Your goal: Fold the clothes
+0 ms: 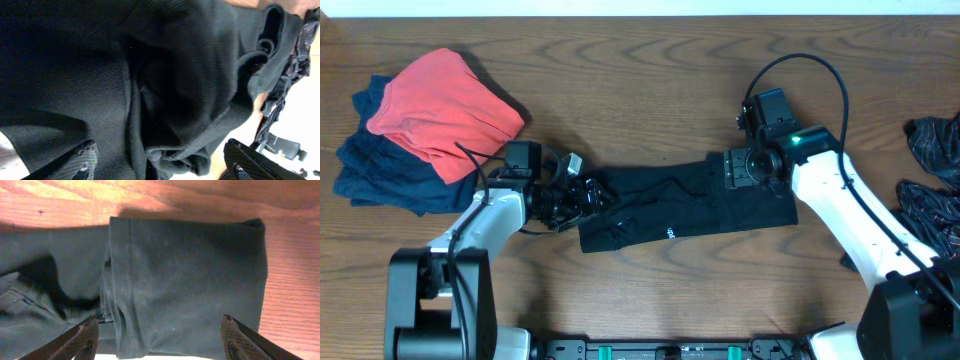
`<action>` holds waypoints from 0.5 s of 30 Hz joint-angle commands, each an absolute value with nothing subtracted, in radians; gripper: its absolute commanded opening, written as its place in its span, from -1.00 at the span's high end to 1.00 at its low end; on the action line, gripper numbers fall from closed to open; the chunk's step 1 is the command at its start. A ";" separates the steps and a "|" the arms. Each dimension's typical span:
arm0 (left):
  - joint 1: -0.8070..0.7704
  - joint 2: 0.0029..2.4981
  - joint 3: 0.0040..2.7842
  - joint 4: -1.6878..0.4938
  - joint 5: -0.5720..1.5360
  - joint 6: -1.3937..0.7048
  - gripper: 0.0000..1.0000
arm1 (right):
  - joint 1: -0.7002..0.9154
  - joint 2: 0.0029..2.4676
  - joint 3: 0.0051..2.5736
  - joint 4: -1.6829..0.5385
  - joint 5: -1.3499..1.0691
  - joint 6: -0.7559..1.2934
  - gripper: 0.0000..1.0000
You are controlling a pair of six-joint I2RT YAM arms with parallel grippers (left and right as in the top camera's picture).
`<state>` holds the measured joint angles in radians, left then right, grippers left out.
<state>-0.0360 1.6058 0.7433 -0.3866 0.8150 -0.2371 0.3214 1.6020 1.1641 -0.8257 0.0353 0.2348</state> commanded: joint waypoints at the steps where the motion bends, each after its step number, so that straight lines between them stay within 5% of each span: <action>1: -0.029 1.541 0.737 -0.388 0.833 -0.203 -0.64 | 0.314 1.631 1.169 -0.827 0.049 0.239 -0.51; 15: -0.095 1.572 0.736 -0.435 0.567 -0.264 -0.86 | 0.314 1.636 1.169 -0.826 0.049 0.239 -0.51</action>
<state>-0.0784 1.5478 0.7425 -0.4450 0.6273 -0.2478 0.3214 1.6299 1.1641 -0.8257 0.0380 0.2348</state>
